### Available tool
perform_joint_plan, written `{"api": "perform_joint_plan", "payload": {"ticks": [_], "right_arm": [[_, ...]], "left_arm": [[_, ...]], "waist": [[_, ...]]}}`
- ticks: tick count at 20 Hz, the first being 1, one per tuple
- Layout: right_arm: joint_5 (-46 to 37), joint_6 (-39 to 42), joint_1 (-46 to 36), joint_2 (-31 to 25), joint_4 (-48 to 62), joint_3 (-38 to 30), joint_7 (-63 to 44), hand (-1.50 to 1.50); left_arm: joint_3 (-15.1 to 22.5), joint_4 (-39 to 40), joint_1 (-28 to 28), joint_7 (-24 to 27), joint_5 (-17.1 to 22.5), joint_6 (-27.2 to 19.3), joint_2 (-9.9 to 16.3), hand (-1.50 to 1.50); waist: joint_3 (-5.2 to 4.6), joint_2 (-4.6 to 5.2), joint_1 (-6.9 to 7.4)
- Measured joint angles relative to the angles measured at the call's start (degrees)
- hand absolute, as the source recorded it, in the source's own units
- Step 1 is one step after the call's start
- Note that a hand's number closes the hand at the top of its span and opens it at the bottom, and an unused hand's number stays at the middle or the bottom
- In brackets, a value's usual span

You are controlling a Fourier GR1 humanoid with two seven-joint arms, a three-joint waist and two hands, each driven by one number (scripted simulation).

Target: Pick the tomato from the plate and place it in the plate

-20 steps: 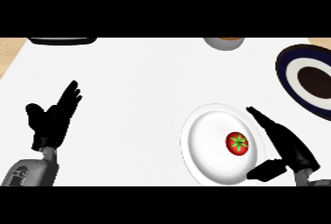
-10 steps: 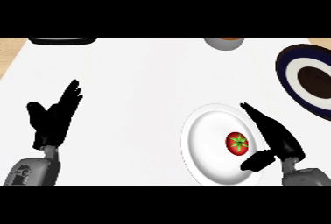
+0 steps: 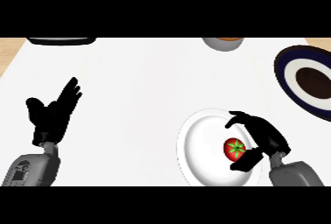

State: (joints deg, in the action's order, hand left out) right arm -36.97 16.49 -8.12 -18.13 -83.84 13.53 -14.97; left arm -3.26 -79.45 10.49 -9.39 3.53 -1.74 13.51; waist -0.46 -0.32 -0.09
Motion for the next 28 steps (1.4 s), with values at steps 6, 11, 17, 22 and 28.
{"api": "perform_joint_plan", "payload": {"ticks": [6,11,17,22,28], "right_arm": [[-1.65,-0.75,1.63,2.24,-2.12,0.45,1.64,1.50],[2.29,3.85,0.79,-0.04,-4.01,-0.50,8.67,1.50],[10.59,13.20,-1.05,-9.09,-11.03,-5.74,21.31,1.50],[14.04,9.40,-2.53,-11.65,-14.09,-15.93,25.18,1.50],[16.75,1.89,-6.08,-12.04,-14.89,-28.63,22.47,1.50]], "left_arm": [[-0.79,1.37,0.39,0.98,-0.50,0.79,-0.41,0.00],[-0.74,-1.84,-2.10,0.12,-0.61,1.33,-0.13,0.00],[-1.76,-0.98,-1.11,-0.05,-0.03,1.54,0.07,0.00],[-1.70,-0.96,-1.63,0.17,-0.53,1.33,-0.10,0.00],[-1.25,-0.54,-1.39,0.43,-1.23,0.81,-0.81,0.00]], "waist": [[-0.01,-0.07,-0.09],[0.25,0.04,0.20],[0.41,0.14,-0.32],[0.46,0.07,-0.71],[0.45,0.15,-0.65]]}}
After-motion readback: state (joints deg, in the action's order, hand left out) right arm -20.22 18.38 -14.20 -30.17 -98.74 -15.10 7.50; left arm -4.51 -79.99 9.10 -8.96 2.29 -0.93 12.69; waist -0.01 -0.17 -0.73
